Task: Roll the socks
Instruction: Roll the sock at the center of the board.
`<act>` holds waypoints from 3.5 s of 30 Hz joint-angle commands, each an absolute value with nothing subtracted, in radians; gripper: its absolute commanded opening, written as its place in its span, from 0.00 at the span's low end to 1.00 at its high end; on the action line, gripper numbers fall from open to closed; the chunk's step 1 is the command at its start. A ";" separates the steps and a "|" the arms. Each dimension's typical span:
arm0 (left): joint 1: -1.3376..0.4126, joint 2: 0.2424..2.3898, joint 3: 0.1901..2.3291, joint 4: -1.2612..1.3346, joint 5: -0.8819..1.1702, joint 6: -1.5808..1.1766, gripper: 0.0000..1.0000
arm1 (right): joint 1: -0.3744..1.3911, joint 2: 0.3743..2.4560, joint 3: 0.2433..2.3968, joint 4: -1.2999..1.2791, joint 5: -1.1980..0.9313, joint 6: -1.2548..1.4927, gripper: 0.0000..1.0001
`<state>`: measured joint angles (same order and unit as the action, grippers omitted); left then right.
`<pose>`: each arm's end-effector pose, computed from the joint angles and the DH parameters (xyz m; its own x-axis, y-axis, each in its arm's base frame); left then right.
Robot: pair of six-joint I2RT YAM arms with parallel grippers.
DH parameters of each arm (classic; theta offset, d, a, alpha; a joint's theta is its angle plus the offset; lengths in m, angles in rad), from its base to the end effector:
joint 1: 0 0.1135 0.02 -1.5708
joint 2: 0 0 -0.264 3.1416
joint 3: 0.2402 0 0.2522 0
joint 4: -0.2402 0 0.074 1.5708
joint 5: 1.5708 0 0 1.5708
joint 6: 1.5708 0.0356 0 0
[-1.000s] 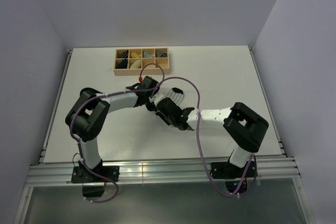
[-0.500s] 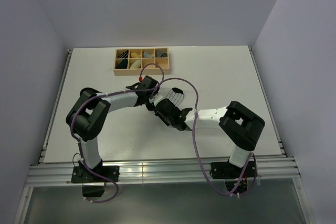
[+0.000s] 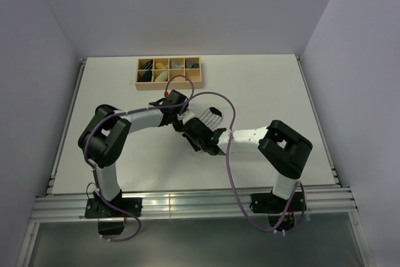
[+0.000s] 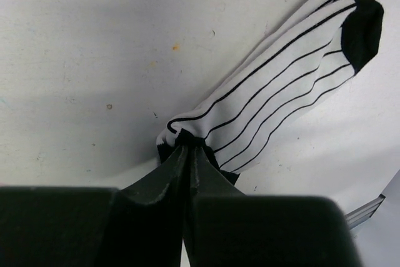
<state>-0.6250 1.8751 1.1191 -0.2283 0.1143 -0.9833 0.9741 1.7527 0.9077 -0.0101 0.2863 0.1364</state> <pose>0.3050 -0.2251 0.1499 -0.9008 -0.3697 -0.2277 -0.2116 0.8317 -0.5133 0.2028 0.2807 0.1481 -0.5138 -0.5243 -0.6790 -0.6253 0.7708 -0.1219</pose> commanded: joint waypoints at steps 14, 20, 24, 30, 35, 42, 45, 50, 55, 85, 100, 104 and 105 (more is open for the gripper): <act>-0.624 1.651 0.951 -0.295 -0.057 -1.083 0.61 | 0.611 1.776 0.669 0.351 -0.687 0.569 0.00; -0.624 1.569 0.876 -0.265 -0.031 -1.107 0.73 | 0.529 1.893 0.649 0.549 -0.830 0.767 0.00; -0.624 1.543 0.816 -0.226 0.009 -1.127 0.71 | 0.486 1.936 0.621 0.698 -0.868 0.900 0.00; -0.624 1.526 0.765 -0.184 0.025 -1.128 0.56 | 0.448 1.983 0.617 0.704 -0.861 0.949 0.00; -0.626 1.560 0.756 -0.169 0.051 -1.109 0.46 | 0.433 2.009 0.624 0.675 -0.853 0.959 0.00; -0.632 1.634 0.784 -0.133 0.081 -1.089 0.46 | 0.422 2.026 0.640 0.660 -0.859 0.963 0.00; -0.634 1.655 0.785 -0.111 0.089 -1.089 0.46 | 0.422 2.029 0.644 0.655 -0.854 0.962 0.00; -0.634 1.667 0.784 -0.072 0.097 -1.092 0.45 | 0.422 2.033 0.652 0.640 -0.853 0.956 0.00; -0.634 1.692 0.802 -0.074 0.097 -1.089 0.45 | 0.422 2.034 0.655 0.634 -0.854 0.953 0.00; -0.634 1.830 1.043 -0.428 -0.027 -0.957 0.00 | 0.463 1.725 0.758 0.146 -0.625 0.579 0.31; -0.637 1.896 1.255 -0.661 -0.041 -0.796 0.00 | 0.968 1.502 0.810 0.074 0.150 0.115 0.37; -0.637 1.913 1.272 -0.676 -0.022 -0.779 0.00 | 1.052 1.566 0.867 0.072 0.238 0.042 0.39; -0.637 1.913 1.272 -0.681 -0.020 -0.776 0.00 | 1.083 1.587 0.876 0.072 0.256 0.029 0.39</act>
<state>-0.6365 1.8870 1.2533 -0.6086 -0.0193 -0.8265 1.0325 1.5528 0.8112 0.0486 0.1101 0.1326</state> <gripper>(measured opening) 0.035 0.389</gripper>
